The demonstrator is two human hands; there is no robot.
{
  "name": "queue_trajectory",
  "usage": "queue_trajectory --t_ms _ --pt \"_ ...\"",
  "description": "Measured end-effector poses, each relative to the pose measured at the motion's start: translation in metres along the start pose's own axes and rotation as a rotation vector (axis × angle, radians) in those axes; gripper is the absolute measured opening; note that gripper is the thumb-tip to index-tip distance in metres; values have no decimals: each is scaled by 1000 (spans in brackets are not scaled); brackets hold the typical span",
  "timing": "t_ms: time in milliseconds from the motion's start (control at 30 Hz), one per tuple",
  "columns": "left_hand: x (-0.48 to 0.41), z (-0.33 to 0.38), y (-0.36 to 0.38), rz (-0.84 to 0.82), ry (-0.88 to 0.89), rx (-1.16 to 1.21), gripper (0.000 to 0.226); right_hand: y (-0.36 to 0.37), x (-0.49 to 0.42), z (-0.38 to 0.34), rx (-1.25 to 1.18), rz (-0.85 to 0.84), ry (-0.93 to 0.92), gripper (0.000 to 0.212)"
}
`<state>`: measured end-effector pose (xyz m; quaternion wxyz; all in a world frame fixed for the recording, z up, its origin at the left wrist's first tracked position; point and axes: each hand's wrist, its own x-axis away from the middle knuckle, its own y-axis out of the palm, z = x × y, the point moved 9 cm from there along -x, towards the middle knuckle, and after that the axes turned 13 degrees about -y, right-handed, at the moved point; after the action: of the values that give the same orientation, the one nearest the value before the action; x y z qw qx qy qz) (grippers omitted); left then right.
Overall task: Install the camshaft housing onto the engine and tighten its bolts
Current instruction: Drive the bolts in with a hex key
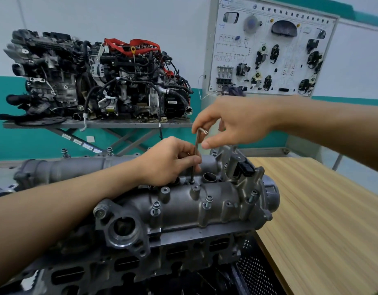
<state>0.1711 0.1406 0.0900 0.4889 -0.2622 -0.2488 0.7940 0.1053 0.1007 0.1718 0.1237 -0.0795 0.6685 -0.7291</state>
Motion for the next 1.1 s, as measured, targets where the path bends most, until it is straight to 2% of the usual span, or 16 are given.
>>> queue_trajectory --t_ms 133,267,367,433,567,667,800,867,967,1100 --pt "1 -1 5 -55 -4 3 18 2 -1 -6 155 28 -108 27" --pt "1 -2 4 -55 2 -5 18 -1 -7 -10 127 59 -140 18" --pt "-1 -5 3 -41 -5 -23 18 3 -13 -8 162 30 -65 38" --pt "-3 -7 4 -40 -4 -38 19 6 -17 -6 273 5 16 48" --pt "-4 -6 -2 10 7 3 22 14 -21 0 414 9 257 46" --pt "-3 -2 -10 101 62 31 22 19 -26 3 364 -16 336 40" --pt "-3 0 -11 104 88 19 26 8 -25 -7 278 -23 162 36" --pt "-5 -1 -13 109 86 16 25 0 -16 -9 126 -9 95 26" --pt "-7 -1 -14 116 93 -15 27 -7 -9 -6 -120 80 78 28" --pt "-7 3 -7 84 114 -116 27 -6 -16 3 80 203 130 51"
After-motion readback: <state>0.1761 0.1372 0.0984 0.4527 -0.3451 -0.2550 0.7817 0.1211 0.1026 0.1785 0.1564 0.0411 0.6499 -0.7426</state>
